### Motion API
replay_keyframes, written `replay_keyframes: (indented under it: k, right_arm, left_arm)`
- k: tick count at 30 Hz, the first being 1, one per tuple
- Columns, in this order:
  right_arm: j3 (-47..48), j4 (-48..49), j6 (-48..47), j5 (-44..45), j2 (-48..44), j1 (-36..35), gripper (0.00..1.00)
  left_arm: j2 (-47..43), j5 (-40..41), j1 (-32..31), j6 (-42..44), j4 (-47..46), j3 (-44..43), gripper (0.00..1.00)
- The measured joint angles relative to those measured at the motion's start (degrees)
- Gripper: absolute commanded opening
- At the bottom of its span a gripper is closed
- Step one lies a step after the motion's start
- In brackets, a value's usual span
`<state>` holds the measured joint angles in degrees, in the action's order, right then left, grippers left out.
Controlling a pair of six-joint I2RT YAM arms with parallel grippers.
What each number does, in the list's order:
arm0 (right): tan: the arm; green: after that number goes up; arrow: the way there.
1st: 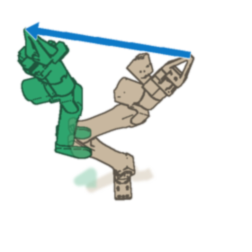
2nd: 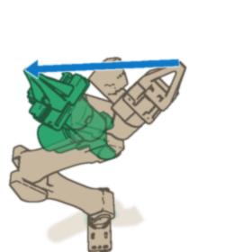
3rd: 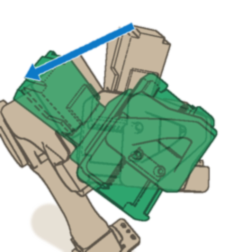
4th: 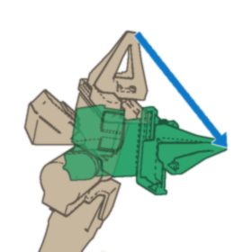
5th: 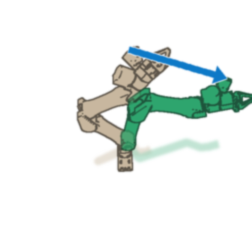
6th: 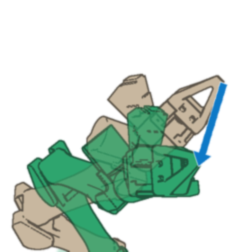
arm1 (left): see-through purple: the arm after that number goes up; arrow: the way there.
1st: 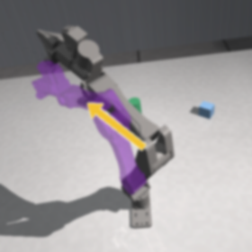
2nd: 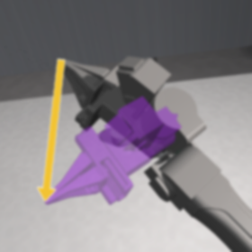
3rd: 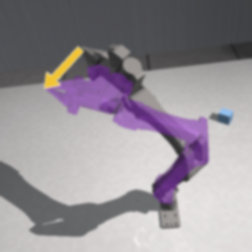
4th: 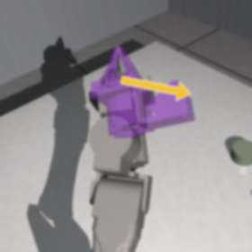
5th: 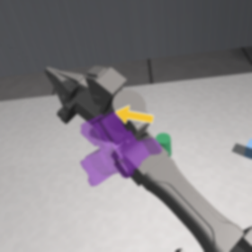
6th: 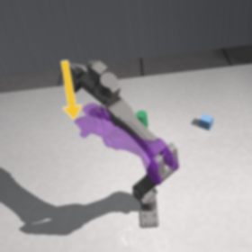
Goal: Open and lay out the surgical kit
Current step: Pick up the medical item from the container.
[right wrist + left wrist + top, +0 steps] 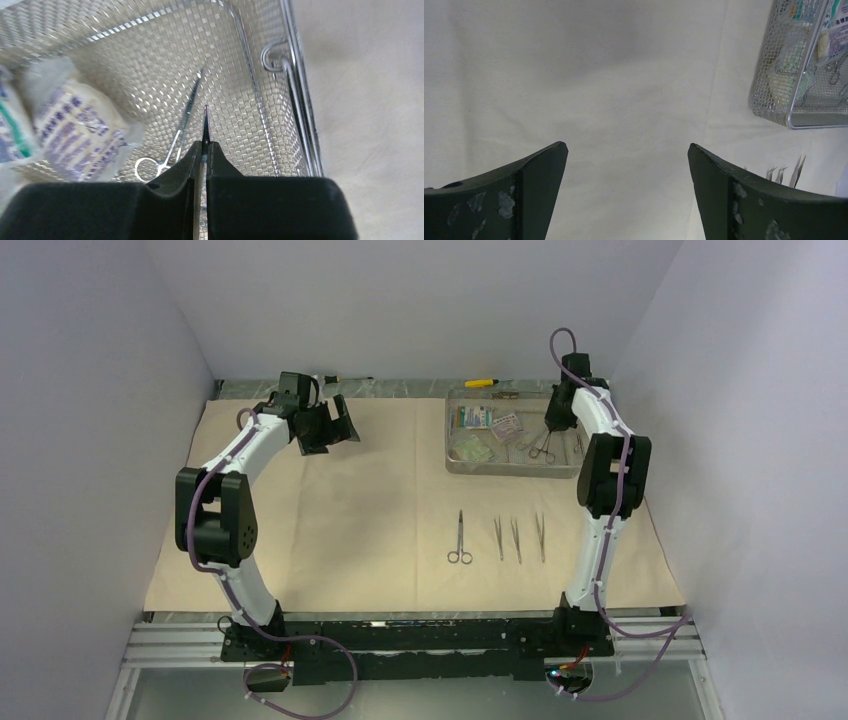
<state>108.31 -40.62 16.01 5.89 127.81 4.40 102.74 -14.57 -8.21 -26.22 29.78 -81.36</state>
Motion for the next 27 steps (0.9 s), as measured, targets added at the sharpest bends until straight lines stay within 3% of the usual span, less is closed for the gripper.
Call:
replay_keyframes:
  k: [9,27]
  right_arm:
    - [-0.85,6.99,-0.7,-1.62,-3.06,-0.11,0.0]
    - [1.33,5.2,1.36,-6.03,-4.83,-0.74,0.0]
  left_arm:
    - [0.02,-0.61,0.0,-0.02,0.0,0.0,0.96]
    - [0.07,-0.76,0.0,-0.17,0.0,0.0,0.96]
